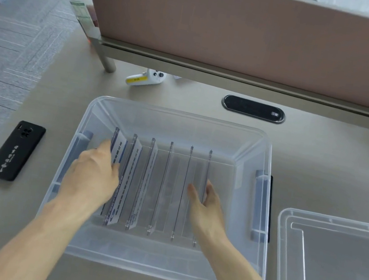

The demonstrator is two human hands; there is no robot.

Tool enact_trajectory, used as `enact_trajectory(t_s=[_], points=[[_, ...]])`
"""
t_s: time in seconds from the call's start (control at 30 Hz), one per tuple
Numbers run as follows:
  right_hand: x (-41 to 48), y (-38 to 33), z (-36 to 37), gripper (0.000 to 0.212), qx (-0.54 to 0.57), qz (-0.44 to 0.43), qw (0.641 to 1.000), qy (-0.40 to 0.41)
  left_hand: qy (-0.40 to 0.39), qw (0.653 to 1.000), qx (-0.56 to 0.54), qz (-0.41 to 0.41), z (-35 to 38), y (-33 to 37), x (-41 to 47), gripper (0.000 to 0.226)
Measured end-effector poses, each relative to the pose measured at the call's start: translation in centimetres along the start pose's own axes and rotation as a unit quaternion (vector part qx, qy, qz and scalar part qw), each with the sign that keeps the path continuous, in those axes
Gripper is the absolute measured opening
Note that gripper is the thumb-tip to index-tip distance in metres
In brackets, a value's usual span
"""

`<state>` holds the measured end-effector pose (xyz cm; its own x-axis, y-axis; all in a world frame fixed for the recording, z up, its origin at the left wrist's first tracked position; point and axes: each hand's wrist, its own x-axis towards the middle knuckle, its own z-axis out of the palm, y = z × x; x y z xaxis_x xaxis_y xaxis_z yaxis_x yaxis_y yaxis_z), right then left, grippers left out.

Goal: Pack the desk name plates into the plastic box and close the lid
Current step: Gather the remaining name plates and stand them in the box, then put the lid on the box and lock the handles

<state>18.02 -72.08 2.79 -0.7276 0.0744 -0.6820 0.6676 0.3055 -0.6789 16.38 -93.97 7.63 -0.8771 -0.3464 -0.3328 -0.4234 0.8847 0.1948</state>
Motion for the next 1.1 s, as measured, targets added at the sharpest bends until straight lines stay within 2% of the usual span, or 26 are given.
enact_trajectory(t_s=[0.1, 0.4, 0.6, 0.8, 0.9, 1.0, 1.1], points=[[0.1, 0.2, 0.4, 0.061, -0.014, -0.008, 1.0, 0.005, 0.013, 1.0, 0.004, 0.004, 0.4, -0.5, -0.1, 0.024], [0.0, 0.6, 0.7, 0.056, -0.051, -0.024, 0.998, 0.011, 0.015, 0.999, 0.025, 0.025, 0.9, -1.5, -0.8, 0.071], [-0.1, 0.5, 0.5, 0.064, -0.049, -0.03, 0.998, 0.007, 0.007, 0.999, 0.007, 0.036, 0.6, -1.9, -1.2, 0.072], [-1.7, 0.1, -1.7, 0.068, -0.02, -0.037, 0.997, 0.06, 0.02, 0.994, -0.091, 0.065, -1.6, -2.9, -3.6, 0.064], [-3.6, -0.9, -3.1, 0.066, -0.003, -0.051, 0.996, 0.072, 0.025, 0.983, -0.155, 0.092, -2.4, -1.0, -4.1, 0.06], [-6.0, -2.3, -5.7, 0.059, 0.04, -0.101, 0.991, 0.073, -0.004, 0.955, -0.252, 0.157, -2.4, 4.0, -5.6, 0.056], [-8.7, -3.5, -10.1, 0.043, 0.133, -0.145, 0.978, 0.074, -0.057, 0.907, -0.353, 0.223, -2.4, 10.9, -8.5, 0.053]])
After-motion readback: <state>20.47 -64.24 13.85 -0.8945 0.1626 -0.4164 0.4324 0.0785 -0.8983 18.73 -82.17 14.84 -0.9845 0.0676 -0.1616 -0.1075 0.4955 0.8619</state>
